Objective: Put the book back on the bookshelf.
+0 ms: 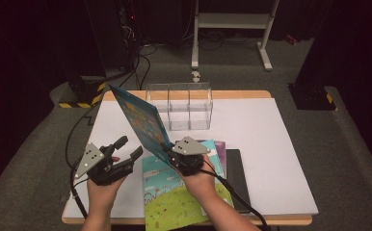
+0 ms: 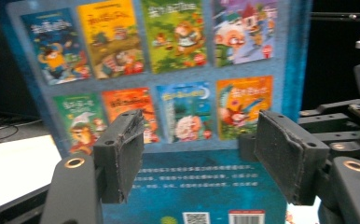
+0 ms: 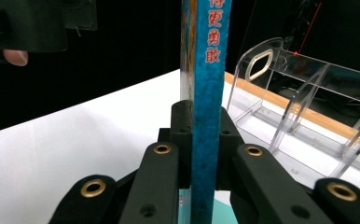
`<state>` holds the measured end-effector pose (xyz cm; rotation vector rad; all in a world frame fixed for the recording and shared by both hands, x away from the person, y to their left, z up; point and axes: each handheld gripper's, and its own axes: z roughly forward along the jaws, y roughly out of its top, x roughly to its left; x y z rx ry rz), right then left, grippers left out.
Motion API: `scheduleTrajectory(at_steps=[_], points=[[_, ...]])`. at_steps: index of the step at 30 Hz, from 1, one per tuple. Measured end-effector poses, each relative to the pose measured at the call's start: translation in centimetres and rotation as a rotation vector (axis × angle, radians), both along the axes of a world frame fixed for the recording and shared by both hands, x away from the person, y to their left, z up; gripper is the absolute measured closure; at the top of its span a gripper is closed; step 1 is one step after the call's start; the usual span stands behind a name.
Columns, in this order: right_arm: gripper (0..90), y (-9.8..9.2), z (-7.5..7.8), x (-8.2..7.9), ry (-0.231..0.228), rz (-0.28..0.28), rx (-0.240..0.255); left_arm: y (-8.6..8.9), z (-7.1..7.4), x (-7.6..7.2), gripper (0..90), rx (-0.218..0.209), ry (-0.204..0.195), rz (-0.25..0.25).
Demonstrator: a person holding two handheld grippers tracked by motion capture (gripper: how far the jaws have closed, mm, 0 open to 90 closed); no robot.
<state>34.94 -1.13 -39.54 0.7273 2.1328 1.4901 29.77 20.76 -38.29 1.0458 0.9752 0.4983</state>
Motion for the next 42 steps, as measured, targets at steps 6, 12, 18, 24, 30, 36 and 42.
scheduleTrajectory(at_steps=[6,12,18,24,30,36,42], points=[[82.6,0.7,0.0,0.2,0.003,-0.001,-0.007,-0.4,0.1,-0.1,32.4,-0.006,0.0,-0.02],[82.3,1.1,-0.1,0.1,-0.005,0.001,-0.007,-0.8,0.2,-0.2,32.1,0.0,-0.004,-0.036],[81.0,1.5,-0.3,-0.6,-0.015,0.013,-0.012,-1.4,0.5,-0.5,31.3,0.0,-0.013,-0.059],[78.5,2.2,-0.6,-1.5,-0.033,0.043,-0.025,-1.5,0.8,-0.9,30.3,-0.022,-0.022,-0.083],[78.0,2.3,-0.7,-1.7,-0.03,0.043,-0.026,-1.5,0.9,-1.0,29.1,-0.046,-0.022,-0.086],[76.3,2.3,-0.7,-1.7,-0.015,0.042,-0.022,-1.6,0.9,-1.1,26.5,-0.049,-0.019,-0.084],[69.9,1.3,-1.0,-2.0,0.035,0.064,-0.01,-1.5,1.0,-1.1,26.5,-0.058,-0.022,-0.078]])
